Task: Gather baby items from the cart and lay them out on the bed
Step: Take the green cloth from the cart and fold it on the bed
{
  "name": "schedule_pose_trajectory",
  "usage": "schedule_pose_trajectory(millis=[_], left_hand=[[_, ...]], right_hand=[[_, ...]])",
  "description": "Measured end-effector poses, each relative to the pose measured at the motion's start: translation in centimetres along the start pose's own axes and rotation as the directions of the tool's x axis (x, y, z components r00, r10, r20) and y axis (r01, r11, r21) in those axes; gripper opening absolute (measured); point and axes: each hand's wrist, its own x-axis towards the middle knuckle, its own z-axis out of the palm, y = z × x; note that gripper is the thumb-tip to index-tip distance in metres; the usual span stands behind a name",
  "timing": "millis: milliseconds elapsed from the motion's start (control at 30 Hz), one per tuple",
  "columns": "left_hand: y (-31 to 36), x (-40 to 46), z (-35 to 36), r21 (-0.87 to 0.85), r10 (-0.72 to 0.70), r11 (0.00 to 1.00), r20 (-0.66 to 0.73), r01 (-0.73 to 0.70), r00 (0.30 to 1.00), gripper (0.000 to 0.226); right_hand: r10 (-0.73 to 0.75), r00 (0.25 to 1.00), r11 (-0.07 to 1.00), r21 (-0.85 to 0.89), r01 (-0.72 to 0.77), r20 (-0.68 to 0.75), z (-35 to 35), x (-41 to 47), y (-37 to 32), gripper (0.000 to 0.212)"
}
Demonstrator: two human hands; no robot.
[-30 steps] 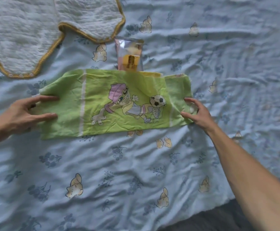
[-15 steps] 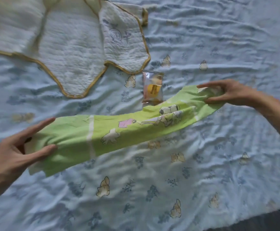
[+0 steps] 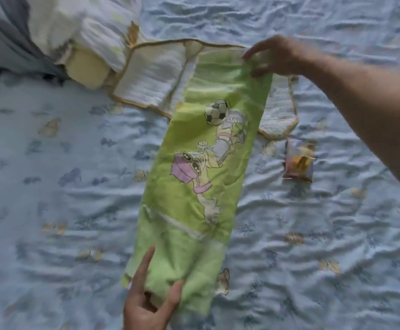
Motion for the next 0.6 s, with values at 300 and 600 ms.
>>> schedule_pose_trajectory(millis=[300, 600], left_hand=[[-6.6, 3.5, 1.3, 0.298, -0.334, 0.931, 0.470, 0.210, 0.817, 0.071], [-5.1, 20.6, 2.0, 0.416, -0.185, 0.900, 0.642, -0.135, 0.744, 0.068]], right_hand=[[0.089, 0.995, 0.978, 0.185, -0.096, 0.047, 18.6, -4.0, 0.1, 0.056], [0.057, 0.969, 0.770, 0.607, -0.197, 0.241, 27.0, -13.4, 0.1, 0.040]])
